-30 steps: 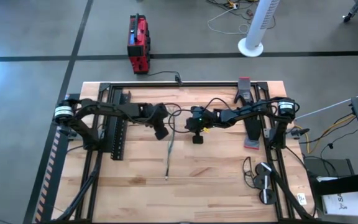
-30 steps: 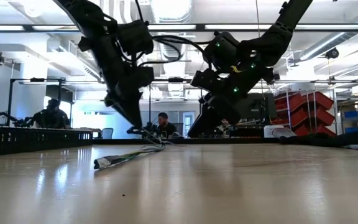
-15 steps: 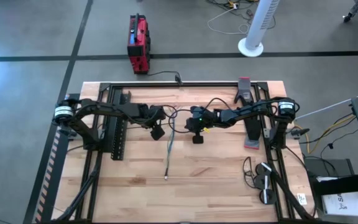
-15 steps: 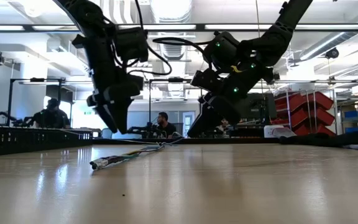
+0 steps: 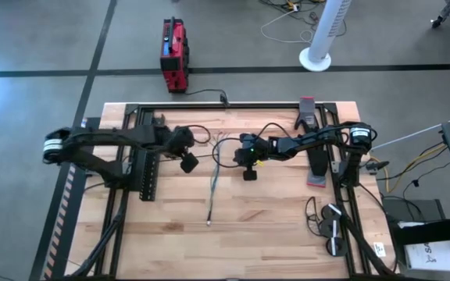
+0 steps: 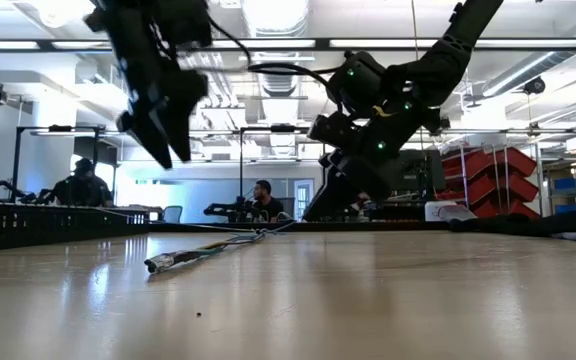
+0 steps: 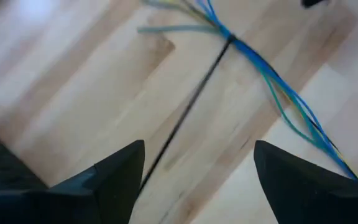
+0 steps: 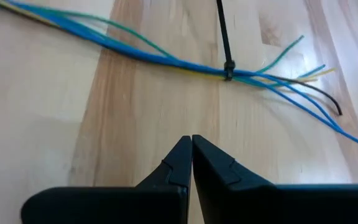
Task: Ziptie cables
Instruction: Put the zip tied cable wires into the cable duct
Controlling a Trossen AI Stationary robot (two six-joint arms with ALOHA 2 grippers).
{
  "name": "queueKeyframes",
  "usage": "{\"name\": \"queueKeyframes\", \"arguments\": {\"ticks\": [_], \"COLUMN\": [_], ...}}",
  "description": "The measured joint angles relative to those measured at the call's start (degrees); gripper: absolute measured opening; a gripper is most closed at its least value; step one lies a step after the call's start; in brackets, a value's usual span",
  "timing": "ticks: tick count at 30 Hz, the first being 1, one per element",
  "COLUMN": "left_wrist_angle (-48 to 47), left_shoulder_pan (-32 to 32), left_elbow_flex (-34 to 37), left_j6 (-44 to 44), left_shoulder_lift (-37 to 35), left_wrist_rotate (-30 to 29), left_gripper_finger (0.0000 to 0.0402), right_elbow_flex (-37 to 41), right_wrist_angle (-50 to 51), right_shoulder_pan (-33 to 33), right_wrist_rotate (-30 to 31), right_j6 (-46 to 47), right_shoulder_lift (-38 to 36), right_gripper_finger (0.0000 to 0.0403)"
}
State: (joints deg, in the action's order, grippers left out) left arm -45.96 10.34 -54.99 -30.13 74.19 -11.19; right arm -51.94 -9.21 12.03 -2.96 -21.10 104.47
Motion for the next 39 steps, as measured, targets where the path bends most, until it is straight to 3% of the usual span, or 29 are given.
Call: {"name": "queueKeyframes", "arguments": {"ticks": [4,7,12,16,19,25,30,39], "left_wrist_angle": [5.73,15.06,29.59,32.12,32.83,36.19,37.33,36.95], "left_shoulder_pan": [-5.10,-9.35,-14.43,-17.02,-17.84,-17.94,-18.62,-18.68], "left_elbow_flex": [4.88,10.96,20.14,24.58,26.95,30.31,32.65,33.08], "left_j6": [-0.42,-0.33,-1.89,-4.79,-6.96,-10.09,-11.55,-9.77], "left_shoulder_lift": [-6.35,-10.66,-14.63,-15.12,-15.08,-14.62,-14.13,-14.02], "left_wrist_rotate": [-10.06,-15.01,-15.27,-15.32,-15.64,-18.33,-18.33,-17.92], "left_gripper_finger": [0.0273,0.0273,0.0278,0.0274,0.0266,0.0243,0.0223,0.0200], "right_elbow_flex": [0.00,-0.18,-2.88,-6.87,-12.26,-29.22,-43.65,-62.50], "right_wrist_angle": [1.81,1.98,6.93,7.84,10.51,26.90,42.74,58.81], "right_shoulder_pan": [-0.02,-0.02,-0.28,-0.76,-1.30,-1.39,-0.20,0.31], "right_wrist_rotate": [0.08,0.13,0.12,0.08,0.08,0.31,6.11,6.48], "right_j6": [-2.53,-2.54,-6.23,-13.53,-20.13,-29.38,-35.00,-33.16], "right_shoulder_lift": [0.00,-0.02,-0.08,0.82,3.04,12.89,22.68,32.15], "right_gripper_finger": [0.0007,0.0025,0.0093,0.0151,0.0173,0.0158,0.0134,0.0126]}}
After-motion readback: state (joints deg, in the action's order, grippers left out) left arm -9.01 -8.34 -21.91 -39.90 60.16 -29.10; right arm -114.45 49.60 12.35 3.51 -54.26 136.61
